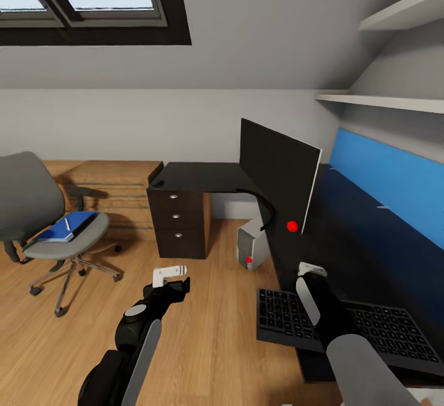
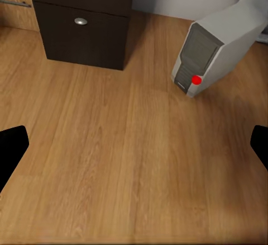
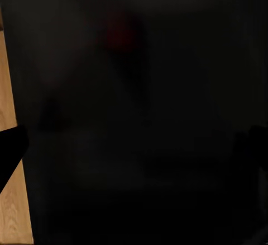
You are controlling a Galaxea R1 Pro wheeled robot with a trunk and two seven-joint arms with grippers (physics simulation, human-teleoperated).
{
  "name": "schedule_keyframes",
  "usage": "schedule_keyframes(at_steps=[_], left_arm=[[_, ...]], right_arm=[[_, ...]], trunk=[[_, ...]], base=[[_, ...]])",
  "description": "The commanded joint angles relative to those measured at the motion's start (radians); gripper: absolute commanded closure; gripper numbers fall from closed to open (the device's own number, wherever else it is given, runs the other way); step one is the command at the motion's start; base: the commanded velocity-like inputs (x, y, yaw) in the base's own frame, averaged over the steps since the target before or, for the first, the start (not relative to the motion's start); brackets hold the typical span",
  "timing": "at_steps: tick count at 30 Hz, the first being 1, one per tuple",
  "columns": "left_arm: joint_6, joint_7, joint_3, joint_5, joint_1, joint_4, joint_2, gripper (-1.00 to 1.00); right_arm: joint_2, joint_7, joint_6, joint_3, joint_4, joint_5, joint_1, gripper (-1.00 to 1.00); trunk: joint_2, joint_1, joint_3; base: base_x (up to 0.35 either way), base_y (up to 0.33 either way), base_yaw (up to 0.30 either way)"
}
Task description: In the bedroom, organize the workspace by keeping the computer under the desk, ensuring the monitor is on the desk, placing the keyboard on the desk next to the monitor, placing the mouse on the desk next to the keyboard, moving the folder from the swivel chair onto the desk next to the mouse, stacking the notebook on top of the folder with the pen on top of the notebook, and positioning the swivel chair next to the desk.
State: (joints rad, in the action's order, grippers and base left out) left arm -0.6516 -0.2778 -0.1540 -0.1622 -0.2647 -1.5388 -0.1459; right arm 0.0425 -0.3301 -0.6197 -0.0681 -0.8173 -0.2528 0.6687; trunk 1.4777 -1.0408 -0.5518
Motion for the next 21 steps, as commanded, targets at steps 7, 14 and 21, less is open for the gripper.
schedule_keyframes(at_steps=[7, 14, 21], left_arm=[[-0.003, -0.009, -0.001, -0.01, -0.001, -0.001, 0.0, -1.0], [-0.003, -0.009, -0.001, -0.01, -0.001, -0.001, 0.0, -1.0], [-0.003, -0.009, -0.001, -0.01, -0.001, -0.001, 0.0, -1.0]], right_arm=[[0.0, -0.012, -0.005, -0.002, 0.023, -0.02, 0.0, -1.0], [0.0, -0.012, -0.005, -0.002, 0.023, -0.02, 0.0, -1.0], [0.0, -0.011, -0.005, -0.002, 0.023, -0.02, 0.0, -1.0]], trunk=[[0.001, 0.0, -0.001], [0.001, 0.0, -0.001], [0.001, 0.0, -0.001]], base=[[-0.095, 0.0, 0.0], [-0.174, 0.0, 0.0], [-0.035, 0.0, 0.0]])
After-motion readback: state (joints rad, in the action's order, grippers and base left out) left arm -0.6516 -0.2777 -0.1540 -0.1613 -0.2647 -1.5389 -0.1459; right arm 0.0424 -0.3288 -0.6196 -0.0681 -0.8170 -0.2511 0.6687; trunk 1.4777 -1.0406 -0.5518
